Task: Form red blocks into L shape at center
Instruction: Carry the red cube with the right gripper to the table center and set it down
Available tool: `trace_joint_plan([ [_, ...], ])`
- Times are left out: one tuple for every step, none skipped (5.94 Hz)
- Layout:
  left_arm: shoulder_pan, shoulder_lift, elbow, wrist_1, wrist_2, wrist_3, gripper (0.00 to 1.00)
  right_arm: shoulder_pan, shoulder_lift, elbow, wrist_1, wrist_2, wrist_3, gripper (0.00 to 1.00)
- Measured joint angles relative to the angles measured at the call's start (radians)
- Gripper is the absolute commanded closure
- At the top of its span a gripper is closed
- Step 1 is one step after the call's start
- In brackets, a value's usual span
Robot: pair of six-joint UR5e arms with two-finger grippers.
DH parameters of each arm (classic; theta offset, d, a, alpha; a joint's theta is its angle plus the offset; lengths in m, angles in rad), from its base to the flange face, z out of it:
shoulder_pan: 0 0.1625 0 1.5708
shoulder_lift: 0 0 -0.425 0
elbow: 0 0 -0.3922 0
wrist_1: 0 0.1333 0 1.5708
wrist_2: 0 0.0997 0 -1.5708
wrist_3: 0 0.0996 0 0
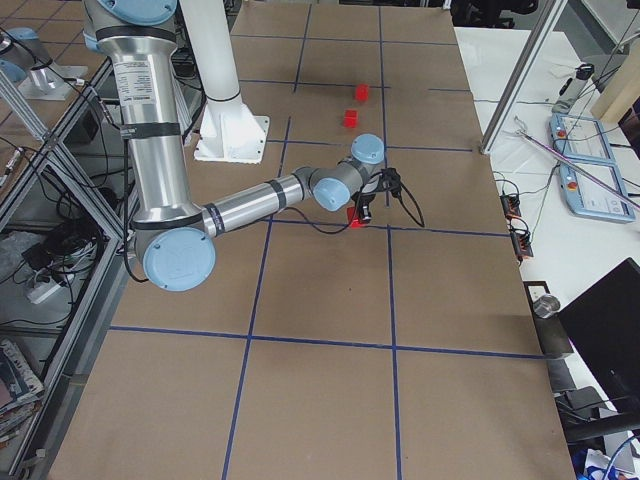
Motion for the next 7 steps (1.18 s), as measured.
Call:
trace_joint_plan([
  [0.0, 0.0, -0.001, -0.008, 0.0, 0.001, 0.0, -0.068, 0.098, 0.006, -0.048, -0.019, 0.149, 1.0],
  [0.001, -0.001, -0.001, -0.034, 0.003, 0.001, 0.0, -0.149, 0.228, 0.007, -0.162, -0.076, 0.276, 1.0],
  [0.001, 0.0, 0.003, -0.078, 0.007, -0.001, 0.0, -0.223, 0.34, 0.003, -0.274, -0.139, 0.375, 1.0],
  [0.001, 0.003, 0.007, -0.113, 0.01, -0.001, 0.0, -0.283, 0.412, -0.01, -0.329, -0.192, 0.449, 1.0],
  [0.002, 0.004, 0.007, -0.129, 0.011, -0.001, 0.0, -0.343, 0.485, -0.057, -0.347, -0.256, 0.53, 1.0],
  [0.002, 0.005, 0.008, -0.135, 0.01, -0.002, 0.0, -0.387, 0.548, -0.121, -0.352, -0.309, 0.602, 1.0],
  [0.002, 0.005, 0.007, -0.136, 0.01, -0.005, 0.0, -0.41, 0.577, -0.164, -0.353, -0.341, 0.625, 1.0],
])
